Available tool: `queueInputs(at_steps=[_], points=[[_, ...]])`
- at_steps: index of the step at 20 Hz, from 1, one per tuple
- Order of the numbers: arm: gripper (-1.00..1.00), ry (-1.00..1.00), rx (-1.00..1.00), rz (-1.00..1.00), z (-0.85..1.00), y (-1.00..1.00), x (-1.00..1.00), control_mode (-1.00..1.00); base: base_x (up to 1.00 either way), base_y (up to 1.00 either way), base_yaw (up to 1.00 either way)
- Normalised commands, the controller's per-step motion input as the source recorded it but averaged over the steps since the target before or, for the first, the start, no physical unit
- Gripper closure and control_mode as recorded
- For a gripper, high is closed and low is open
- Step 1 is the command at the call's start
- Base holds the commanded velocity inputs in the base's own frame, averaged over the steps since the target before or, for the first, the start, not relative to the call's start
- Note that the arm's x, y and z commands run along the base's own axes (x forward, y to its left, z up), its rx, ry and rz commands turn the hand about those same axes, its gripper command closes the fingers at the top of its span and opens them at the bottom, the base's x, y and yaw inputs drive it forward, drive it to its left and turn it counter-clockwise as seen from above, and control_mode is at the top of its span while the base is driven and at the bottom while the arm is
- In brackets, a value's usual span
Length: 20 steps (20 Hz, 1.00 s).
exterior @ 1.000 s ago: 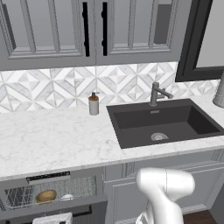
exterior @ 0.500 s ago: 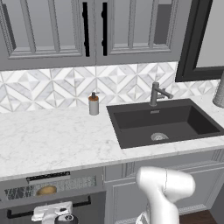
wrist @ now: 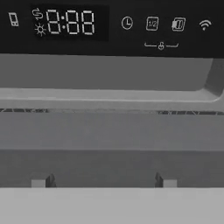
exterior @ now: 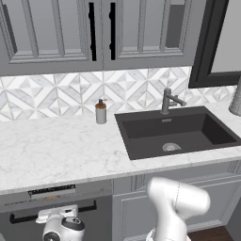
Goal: Pick up the cup and bowl from the counter, place them in the dishwasher, and close the dishwasher door.
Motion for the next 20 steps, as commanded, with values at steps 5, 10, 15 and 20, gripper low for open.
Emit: queueInputs(at_steps=[5, 10, 15, 20], points=[[-1.0, 0.0, 0.0, 0.01, -0.05, -0.71, 1.0, -1.0, 0.0, 0.0, 0.0], [-1.0, 0.0, 0.0, 0.01, -0.09, -0.7, 1.0, -1.0, 0.0, 0.0, 0.0], [-1.0, 0.0, 0.0, 0.01, -0.09, -0.64, 1.0, -1.0, 0.0, 0.0, 0.0], [-1.0, 0.0, 0.0, 0.02, -0.12, -0.64, 1.0, -1.0, 0.0, 0.0, 0.0]])
